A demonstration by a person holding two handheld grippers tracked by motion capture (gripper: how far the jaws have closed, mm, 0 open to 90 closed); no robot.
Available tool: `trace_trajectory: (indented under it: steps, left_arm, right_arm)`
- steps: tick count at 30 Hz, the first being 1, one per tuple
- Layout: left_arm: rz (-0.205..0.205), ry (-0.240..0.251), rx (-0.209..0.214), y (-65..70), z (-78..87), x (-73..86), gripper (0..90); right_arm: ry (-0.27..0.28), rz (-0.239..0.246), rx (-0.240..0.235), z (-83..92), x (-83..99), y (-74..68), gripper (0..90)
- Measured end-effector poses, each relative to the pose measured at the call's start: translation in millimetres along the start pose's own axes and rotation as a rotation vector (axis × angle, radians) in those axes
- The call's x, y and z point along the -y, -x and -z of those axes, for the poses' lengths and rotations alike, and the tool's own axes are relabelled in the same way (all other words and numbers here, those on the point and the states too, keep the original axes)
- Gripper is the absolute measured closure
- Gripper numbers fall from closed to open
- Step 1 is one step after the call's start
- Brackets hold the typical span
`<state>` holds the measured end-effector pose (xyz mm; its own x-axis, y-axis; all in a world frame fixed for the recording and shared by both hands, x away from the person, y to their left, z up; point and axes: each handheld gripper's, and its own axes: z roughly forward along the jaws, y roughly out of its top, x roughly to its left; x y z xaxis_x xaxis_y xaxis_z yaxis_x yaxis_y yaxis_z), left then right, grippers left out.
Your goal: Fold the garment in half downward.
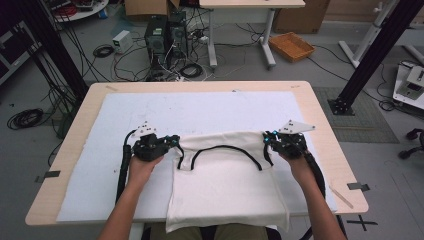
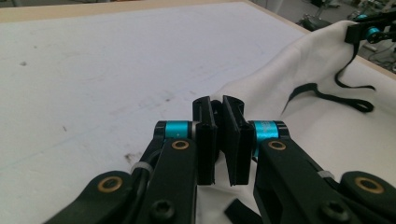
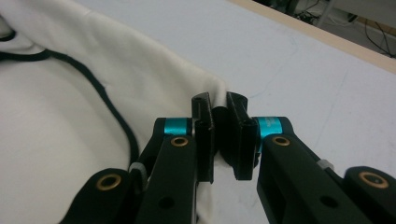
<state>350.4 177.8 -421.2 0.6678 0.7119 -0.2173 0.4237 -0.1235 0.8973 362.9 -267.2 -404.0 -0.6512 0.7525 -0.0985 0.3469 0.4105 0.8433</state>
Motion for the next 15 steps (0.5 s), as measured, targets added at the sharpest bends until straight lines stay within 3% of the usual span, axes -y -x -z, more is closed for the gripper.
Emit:
trace_trajectory:
  steps: [6, 15]
  left_arm:
    - [-0.026, 0.005, 0.041, 14.1, 19.0, 15.7, 83.6]
    - [-0.064, -0.062, 0.128, 30.0, 35.4, 39.3, 83.5]
  right_arm:
    - [-0.005, 0.031, -0.066, 22.9, 16.2, -16.3, 82.3]
    - [-0.037, 0.059, -0.169, 52.4, 43.1, -34.8, 81.3]
